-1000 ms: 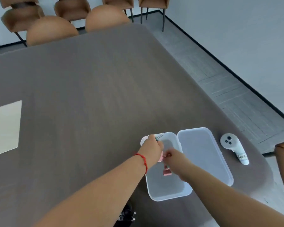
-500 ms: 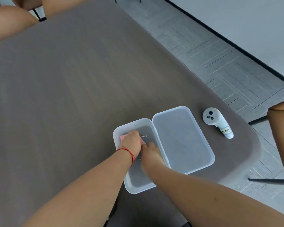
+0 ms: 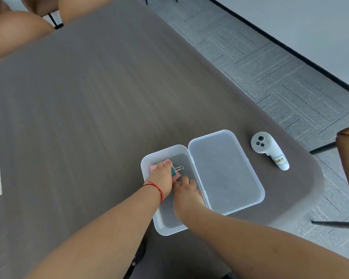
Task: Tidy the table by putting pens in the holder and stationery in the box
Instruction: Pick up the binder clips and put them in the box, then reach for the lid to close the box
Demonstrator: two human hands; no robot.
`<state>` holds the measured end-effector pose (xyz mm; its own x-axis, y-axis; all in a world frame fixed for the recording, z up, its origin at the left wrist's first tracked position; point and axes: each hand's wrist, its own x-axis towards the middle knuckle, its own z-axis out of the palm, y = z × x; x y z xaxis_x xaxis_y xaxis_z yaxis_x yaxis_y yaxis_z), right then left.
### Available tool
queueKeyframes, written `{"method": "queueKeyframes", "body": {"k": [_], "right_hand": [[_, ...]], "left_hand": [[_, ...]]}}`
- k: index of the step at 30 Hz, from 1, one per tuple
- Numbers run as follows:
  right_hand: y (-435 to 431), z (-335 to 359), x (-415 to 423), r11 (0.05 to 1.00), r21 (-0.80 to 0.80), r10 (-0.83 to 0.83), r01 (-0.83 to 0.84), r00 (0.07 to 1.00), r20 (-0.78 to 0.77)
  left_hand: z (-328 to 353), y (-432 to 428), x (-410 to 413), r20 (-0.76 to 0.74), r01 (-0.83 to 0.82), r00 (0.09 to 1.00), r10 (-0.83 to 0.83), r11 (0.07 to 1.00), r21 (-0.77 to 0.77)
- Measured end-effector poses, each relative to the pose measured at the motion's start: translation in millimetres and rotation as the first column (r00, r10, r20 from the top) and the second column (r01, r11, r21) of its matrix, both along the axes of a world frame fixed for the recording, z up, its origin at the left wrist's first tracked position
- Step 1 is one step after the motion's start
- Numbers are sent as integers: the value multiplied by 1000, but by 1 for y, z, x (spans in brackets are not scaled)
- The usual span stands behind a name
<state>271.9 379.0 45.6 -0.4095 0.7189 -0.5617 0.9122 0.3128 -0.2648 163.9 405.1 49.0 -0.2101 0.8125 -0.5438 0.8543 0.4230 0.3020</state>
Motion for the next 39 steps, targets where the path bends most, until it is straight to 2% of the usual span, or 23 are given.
{"method": "queueKeyframes", "body": {"k": [4, 7, 10, 13, 15, 17, 19, 20, 22, 24, 26, 28, 30, 31, 32, 33, 34, 36, 37, 39], "right_hand": [[-3, 7, 8, 1000, -2, 18, -18, 1000, -18], [-6, 16, 15, 996, 8, 88, -87, 993, -80], [-4, 37, 18, 999, -24, 39, -44, 986, -162], [-5, 69, 12, 997, 26, 80, -76, 976, -203], [-14, 93, 2, 972, 94, 231, -214, 937, -261], [-27, 110, -7, 933, 75, 356, -352, 869, -343], [-40, 110, -12, 874, -25, 443, -485, 818, -366], [-44, 107, -14, 835, -69, 502, -547, 806, -313], [-49, 97, -17, 785, -95, 595, -612, 789, -154], [-51, 89, -19, 811, -65, 578, -582, 813, -70], [-48, 83, -15, 850, -10, 527, -527, 850, -13], [-38, 87, -4, 926, -6, 379, -379, 925, 22], [-24, 101, 20, 973, -92, 220, -214, 974, 58], [-19, 109, 37, 971, -199, 154, -132, 983, 97], [-14, 111, 57, 944, -329, 67, -21, 989, 130], [-13, 117, 76, 871, -458, -120, 176, 982, 149], [-15, 119, 93, 724, -566, -359, 394, 916, 179], [-21, 110, 121, 403, -684, -676, 607, 702, 224], [-25, 100, 129, 285, -702, -775, 652, 588, 231], [-33, 81, 131, 119, -744, -901, 657, 386, 197]], "left_hand": [[26, -5, -3, 31, 30, 999, -31, 999, 32], [62, -12, -12, 64, 32, 997, -44, 984, 173], [97, -33, -39, 181, -164, 977, 112, 938, 306], [121, -66, -81, 370, -461, 849, 377, 871, 171], [127, -95, -109, 392, -522, 793, 467, 852, 40], [128, -129, -126, 310, -472, 823, 476, 877, -93], [122, -165, -137, 134, -317, 930, 344, 930, -188], [119, -182, -139, 83, -259, 955, 283, 939, -227], [114, -211, -136, 124, -270, 939, 321, 910, -314], [108, -233, -129, 212, -331, 878, 429, 864, -380], [102, -245, -121, 257, -367, 839, 480, 847, -384], [96, -250, -115, 270, -361, 844, 463, 864, -350], [90, -250, -112, 270, -383, 838, 473, 864, -326], [89, -250, -113, 269, -411, 824, 498, 853, -321], [89, -248, -113, 265, -437, 813, 518, 845, -308], [89, -246, -115, 253, -453, 812, 526, 842, -293], [89, -241, -116, 229, -444, 832, 506, 854, -272], [91, -228, -118, 140, -385, 898, 418, 899, -210], [93, -218, -117, 108, -365, 916, 387, 914, -177], [97, -196, -110, 100, -330, 935, 342, 937, -120]]}}
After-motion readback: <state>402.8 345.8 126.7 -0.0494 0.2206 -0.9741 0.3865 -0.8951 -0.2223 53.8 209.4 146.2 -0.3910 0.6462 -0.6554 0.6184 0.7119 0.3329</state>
